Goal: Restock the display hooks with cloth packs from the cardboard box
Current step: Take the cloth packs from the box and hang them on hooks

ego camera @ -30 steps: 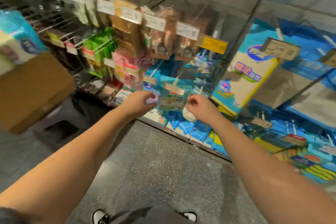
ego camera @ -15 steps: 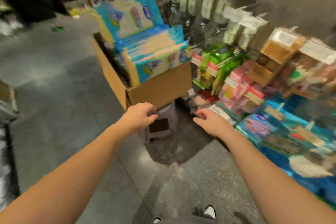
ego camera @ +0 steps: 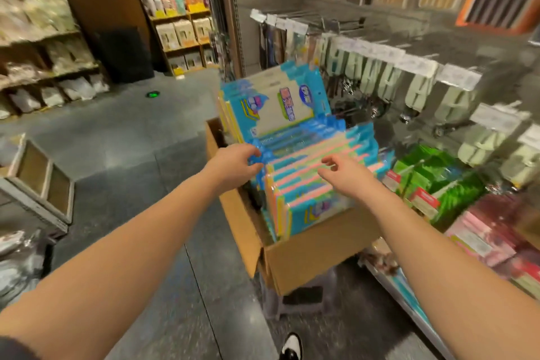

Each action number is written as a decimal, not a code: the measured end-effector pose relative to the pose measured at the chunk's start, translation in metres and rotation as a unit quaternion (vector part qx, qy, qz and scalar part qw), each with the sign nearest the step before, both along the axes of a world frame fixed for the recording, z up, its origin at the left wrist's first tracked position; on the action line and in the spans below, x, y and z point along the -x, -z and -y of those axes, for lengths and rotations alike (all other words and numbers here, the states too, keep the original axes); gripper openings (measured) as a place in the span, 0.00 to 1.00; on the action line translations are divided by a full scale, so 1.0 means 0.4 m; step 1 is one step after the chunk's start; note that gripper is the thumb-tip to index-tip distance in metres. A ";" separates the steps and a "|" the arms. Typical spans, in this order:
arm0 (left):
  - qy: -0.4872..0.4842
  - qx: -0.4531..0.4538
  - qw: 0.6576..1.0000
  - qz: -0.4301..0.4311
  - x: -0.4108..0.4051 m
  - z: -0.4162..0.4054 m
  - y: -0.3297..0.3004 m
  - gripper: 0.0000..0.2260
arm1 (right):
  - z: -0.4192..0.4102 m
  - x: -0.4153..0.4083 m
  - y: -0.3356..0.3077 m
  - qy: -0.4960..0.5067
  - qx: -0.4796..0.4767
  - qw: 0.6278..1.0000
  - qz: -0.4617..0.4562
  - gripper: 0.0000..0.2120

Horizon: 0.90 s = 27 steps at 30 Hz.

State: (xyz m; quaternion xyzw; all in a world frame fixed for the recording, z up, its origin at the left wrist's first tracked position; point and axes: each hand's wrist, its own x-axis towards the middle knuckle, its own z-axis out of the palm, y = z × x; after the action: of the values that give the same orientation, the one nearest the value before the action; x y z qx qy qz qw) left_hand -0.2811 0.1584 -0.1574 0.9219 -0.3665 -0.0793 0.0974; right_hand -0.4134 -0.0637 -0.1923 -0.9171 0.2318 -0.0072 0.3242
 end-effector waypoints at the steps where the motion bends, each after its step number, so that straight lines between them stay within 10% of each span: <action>1: -0.006 0.001 1.000 0.004 -0.059 0.016 -0.014 0.18 | 0.018 -0.063 -0.009 0.004 -0.002 1.000 0.007 0.20; 13: -0.028 0.006 1.000 -0.005 -0.625 0.224 -0.053 0.21 | 0.104 -0.595 -0.014 0.056 -0.037 0.996 -0.052 0.21; 27: -0.011 -0.036 0.991 -0.124 -1.160 0.411 0.048 0.29 | 0.082 -0.938 0.058 0.368 -0.171 0.912 0.050 0.22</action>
State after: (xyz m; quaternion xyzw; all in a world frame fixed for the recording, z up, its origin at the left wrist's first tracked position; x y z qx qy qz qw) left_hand 0.1828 -0.0061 -0.1764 0.9119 -0.3379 -0.2056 0.1095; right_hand -0.0380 -0.0965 -0.2154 -0.6954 0.5343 -0.1324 0.4620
